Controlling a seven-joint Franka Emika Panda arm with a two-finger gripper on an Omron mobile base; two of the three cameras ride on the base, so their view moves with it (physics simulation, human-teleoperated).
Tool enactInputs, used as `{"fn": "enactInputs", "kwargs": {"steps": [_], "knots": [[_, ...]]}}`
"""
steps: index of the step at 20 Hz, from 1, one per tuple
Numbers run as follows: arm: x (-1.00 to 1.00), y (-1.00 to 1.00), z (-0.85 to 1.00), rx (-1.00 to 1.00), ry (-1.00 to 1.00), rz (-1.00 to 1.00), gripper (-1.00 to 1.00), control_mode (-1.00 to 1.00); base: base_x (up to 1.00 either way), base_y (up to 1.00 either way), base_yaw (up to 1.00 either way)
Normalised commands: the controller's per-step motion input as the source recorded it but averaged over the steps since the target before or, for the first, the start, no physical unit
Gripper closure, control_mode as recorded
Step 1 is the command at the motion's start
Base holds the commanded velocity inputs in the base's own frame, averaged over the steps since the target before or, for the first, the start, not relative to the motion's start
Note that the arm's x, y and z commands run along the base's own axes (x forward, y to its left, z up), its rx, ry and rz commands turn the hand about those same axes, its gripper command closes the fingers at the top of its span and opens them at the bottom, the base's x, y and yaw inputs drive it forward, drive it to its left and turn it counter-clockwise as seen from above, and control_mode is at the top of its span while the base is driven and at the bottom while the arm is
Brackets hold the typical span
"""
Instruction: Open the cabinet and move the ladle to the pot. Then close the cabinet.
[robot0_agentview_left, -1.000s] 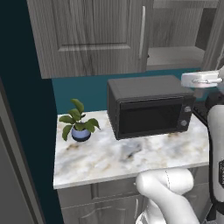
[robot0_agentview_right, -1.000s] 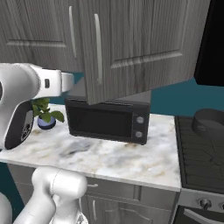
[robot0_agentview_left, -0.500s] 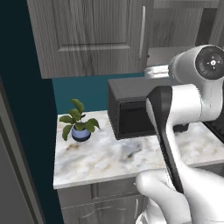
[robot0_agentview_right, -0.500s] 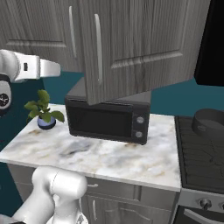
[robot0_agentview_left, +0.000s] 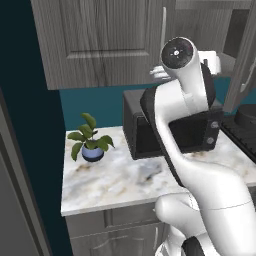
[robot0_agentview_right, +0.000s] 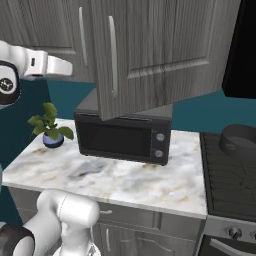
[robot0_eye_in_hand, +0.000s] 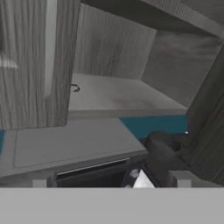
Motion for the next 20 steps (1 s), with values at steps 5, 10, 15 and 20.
{"fn": "enactInputs", "kwargs": {"steps": [5,10,15,20], "knots": [[0.23,-0.44,0.0,-0.05,0.02,-0.23,-1.0,-1.0,0.0,0.0,0.0],[0.26,-0.58,-0.05,-0.05,0.0,-0.14,-1.0,-1.0,0.0,0.0,0.0],[0.07,-0.56,-0.04,-0.04,0.0,-0.12,-1.0,-1.0,0.0,0.0,0.0],[-0.05,-0.74,-0.03,-0.02,0.0,-0.13,-1.0,-1.0,0.0,0.0,0.0]]}}
